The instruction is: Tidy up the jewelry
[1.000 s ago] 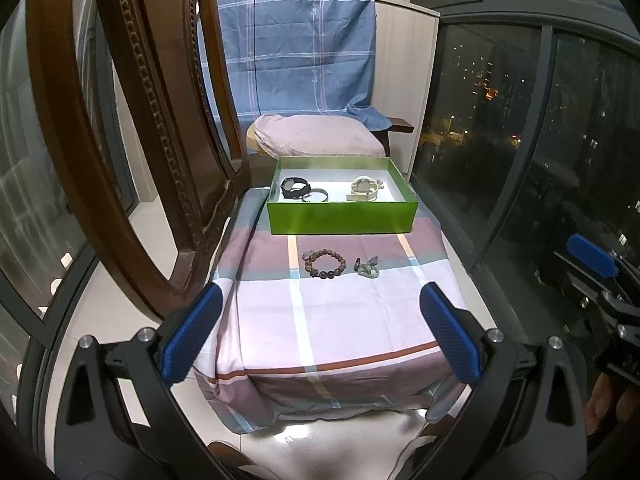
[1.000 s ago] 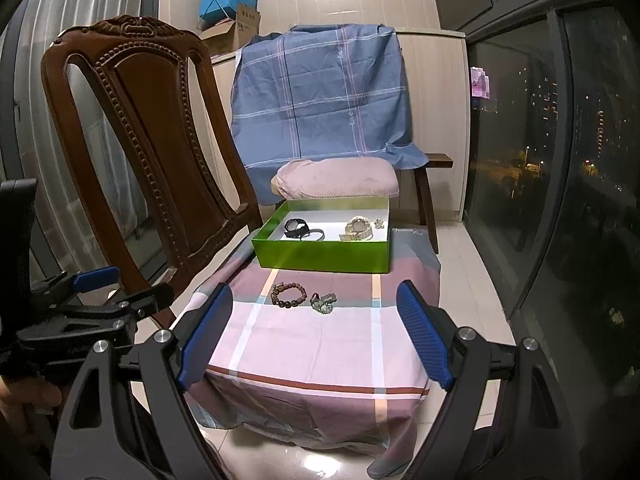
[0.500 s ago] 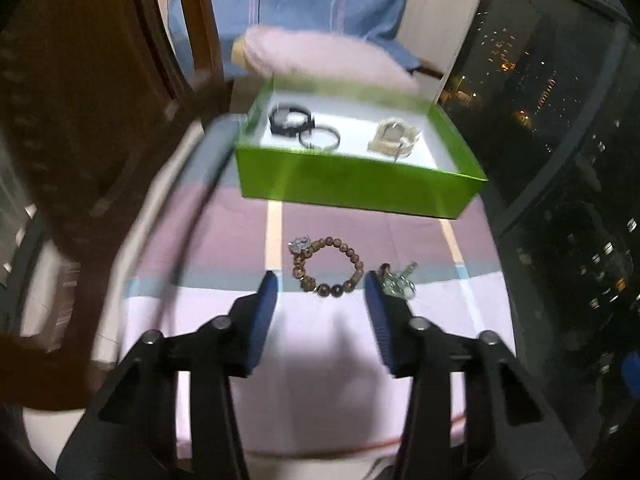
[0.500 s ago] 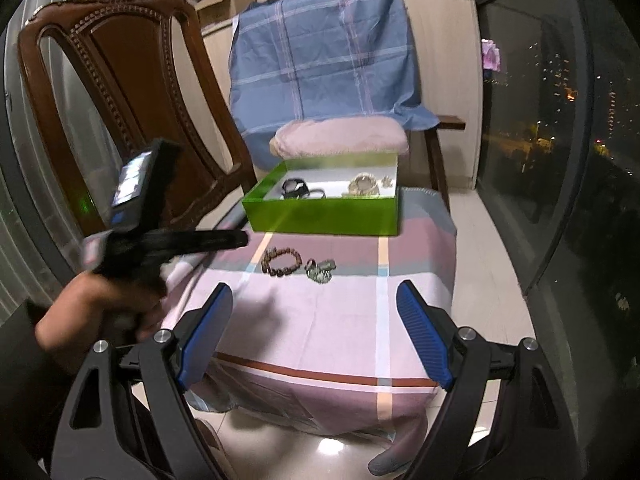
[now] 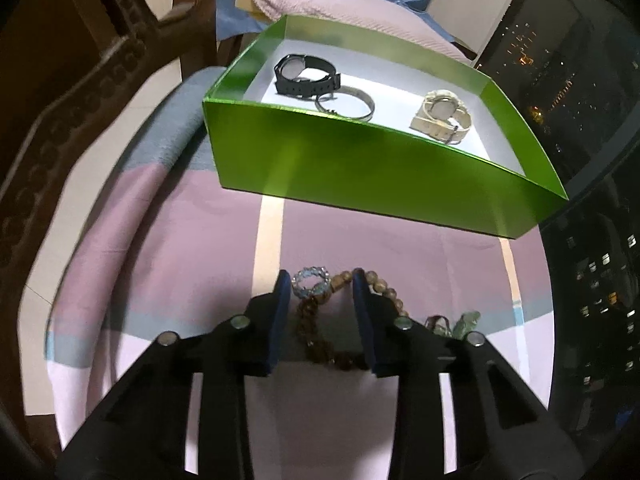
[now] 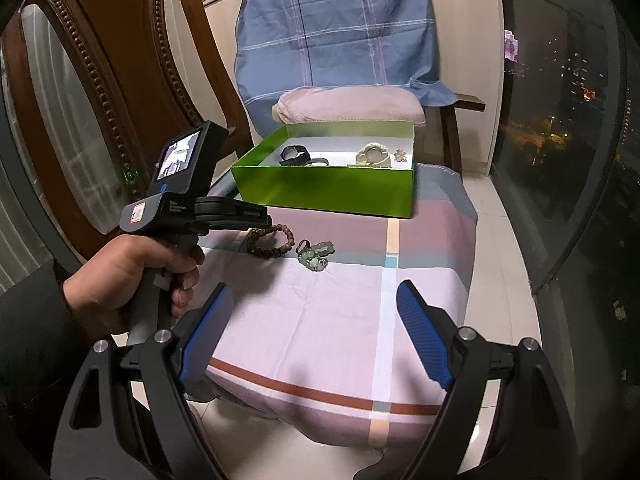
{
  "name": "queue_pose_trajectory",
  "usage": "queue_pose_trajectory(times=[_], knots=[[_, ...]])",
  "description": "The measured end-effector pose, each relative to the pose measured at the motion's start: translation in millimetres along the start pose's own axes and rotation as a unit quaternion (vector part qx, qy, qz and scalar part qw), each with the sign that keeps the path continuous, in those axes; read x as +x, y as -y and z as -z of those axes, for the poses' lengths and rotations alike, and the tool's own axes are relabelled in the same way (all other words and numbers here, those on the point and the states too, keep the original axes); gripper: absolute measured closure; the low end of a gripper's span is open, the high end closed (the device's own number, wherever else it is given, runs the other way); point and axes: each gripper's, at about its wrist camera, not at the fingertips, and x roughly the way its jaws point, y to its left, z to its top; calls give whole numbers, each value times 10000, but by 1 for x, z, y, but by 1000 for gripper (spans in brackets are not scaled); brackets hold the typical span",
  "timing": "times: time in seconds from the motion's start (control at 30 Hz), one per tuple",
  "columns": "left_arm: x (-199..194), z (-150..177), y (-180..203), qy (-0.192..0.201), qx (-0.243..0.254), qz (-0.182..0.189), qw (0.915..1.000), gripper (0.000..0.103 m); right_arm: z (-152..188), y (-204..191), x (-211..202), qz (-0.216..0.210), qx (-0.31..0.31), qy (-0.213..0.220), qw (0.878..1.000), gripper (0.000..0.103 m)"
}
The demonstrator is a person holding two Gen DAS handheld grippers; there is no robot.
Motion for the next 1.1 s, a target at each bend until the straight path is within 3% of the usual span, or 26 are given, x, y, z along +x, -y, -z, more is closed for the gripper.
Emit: queue_pose_trajectory(times=[0.07,0.27,0.33,0.43,0.57,0.63,0.77,0.9,1.1], knots=[[4,0,-4,-43,-65,50,10000,81,-1,1,3,3,-20,-23,10000,21],[-3,0,-6,167,-23,81,9998,83,-10,-1,15,9,-141,-43,9999,21],[-26,0,-8,395,24,148,9991,83,-19,-2,21,19,-252,11,9997,21],[-91,3,-6,1102,299,147,9934,82,-34,-9,43,-11,-616,0,9981,21],[-157,19,-13,1679,547,267,9839,82,-51,-20,96,-482,-1055,-344,9927,38],[-172,29,-20,1748,580,323,9824,82,-55,-24,121,-558,-1385,-593,9870,40],[-180,42,-36,1747,437,427,9827,82,-54,-25,159,-864,-1733,-1104,9748,59],[-175,41,-41,1729,437,495,9827,82,-52,-21,175,-1043,-1699,-1290,9714,68],[-172,41,-43,1689,420,577,9831,82,-47,-18,186,-907,-1642,-1493,9708,77]])
